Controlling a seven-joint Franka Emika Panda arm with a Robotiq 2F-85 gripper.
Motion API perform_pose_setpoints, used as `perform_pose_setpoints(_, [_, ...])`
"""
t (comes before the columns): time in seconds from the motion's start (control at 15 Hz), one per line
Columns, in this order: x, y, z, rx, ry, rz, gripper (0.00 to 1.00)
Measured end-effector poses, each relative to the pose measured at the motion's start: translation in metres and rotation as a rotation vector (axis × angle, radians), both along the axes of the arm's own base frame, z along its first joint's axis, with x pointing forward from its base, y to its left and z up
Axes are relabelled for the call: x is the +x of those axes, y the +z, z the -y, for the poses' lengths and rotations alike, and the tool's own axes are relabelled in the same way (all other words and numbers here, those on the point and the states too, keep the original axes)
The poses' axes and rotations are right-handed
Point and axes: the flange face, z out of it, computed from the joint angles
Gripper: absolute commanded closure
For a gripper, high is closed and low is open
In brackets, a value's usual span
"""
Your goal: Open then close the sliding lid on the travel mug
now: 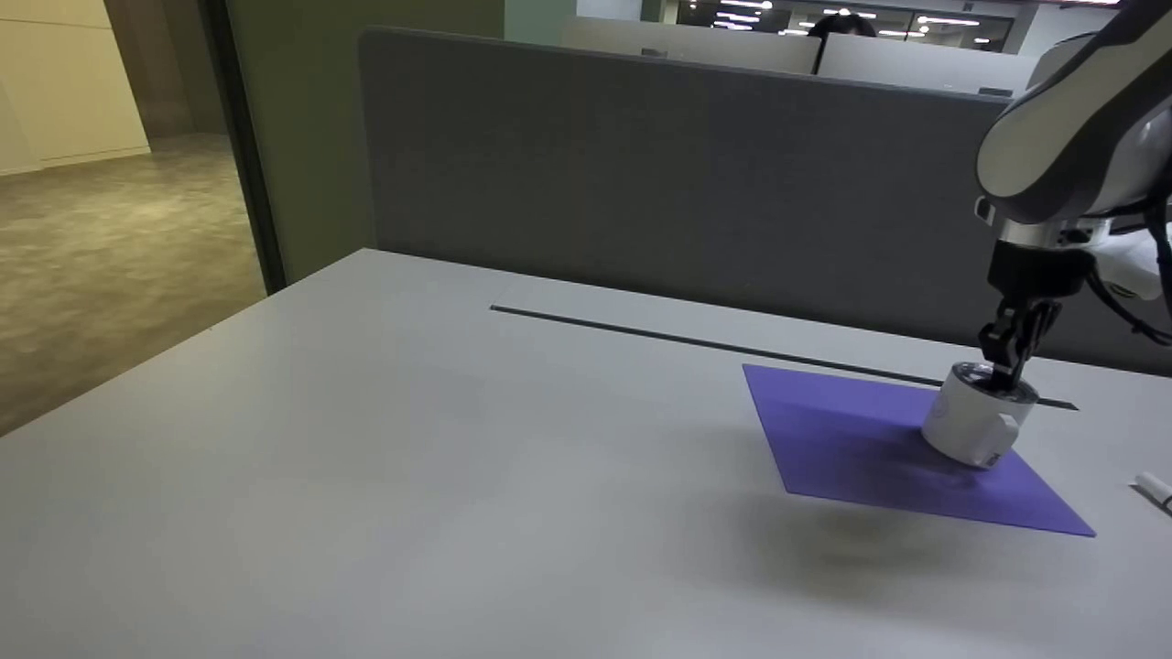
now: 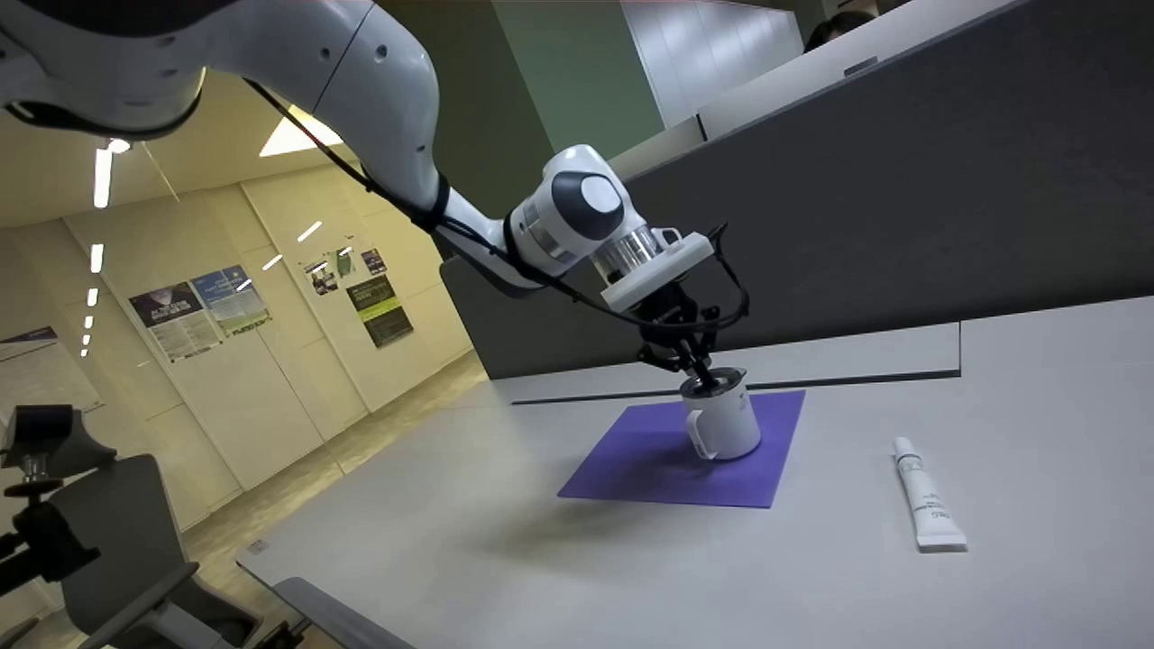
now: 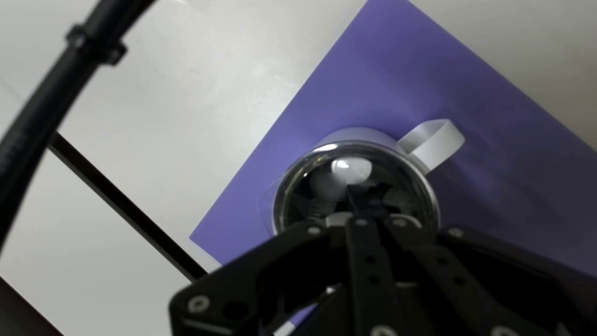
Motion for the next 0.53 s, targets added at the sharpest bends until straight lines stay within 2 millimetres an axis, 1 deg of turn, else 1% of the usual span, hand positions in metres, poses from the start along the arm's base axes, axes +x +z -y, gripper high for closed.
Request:
perform_pose_setpoints(0.4, [0.0023,0.0022,0.0019,0.027,-0.015,0.025,1.00])
perform_pose_setpoints(0.53, [0.0047,0.0078,0.0055,0.066,-0.026,0.046,1.00])
